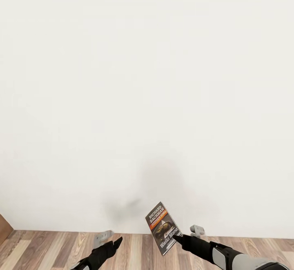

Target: In the bedroom, move the book from the bed onto either nightstand, and place the two sandals side by side next to the bed.

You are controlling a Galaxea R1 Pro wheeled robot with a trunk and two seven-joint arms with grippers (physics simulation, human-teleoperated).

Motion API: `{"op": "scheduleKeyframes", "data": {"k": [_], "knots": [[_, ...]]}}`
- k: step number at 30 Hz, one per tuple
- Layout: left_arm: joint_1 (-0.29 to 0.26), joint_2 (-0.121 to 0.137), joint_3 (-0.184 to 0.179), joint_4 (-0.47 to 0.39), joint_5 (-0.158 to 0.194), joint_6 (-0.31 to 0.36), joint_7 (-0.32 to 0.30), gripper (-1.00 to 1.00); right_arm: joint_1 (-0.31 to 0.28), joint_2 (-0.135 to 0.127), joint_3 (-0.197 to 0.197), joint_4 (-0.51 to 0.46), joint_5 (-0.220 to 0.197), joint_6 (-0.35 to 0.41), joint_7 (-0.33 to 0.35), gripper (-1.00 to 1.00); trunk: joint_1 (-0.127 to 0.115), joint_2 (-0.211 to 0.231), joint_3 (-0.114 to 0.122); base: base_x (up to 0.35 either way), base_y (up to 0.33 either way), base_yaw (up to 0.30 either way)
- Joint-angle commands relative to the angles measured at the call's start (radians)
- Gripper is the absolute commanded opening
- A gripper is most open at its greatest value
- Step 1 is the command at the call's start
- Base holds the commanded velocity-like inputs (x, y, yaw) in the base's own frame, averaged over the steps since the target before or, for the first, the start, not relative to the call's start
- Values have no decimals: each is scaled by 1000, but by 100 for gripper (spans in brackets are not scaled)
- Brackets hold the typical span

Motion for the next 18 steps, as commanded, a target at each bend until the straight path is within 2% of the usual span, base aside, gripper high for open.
{"op": "scheduleKeyframes", "data": {"k": [1,7,18], "knots": [[-1,0,8,0,-9,-4,-2,100,-2,0,4,3,-12,1,6,-100,1,-1,-1,241,0,-21],[-1,0,8,0,-9,-4,-2,100,-2,-1,4,3,-12,1,6,-100,1,-1,-4,174,0,-102],[-1,0,8,0,-9,-5,-2,100,-2,0,4,3,-11,1,6,-100,1,-1,-11,12,0,-233]]}}
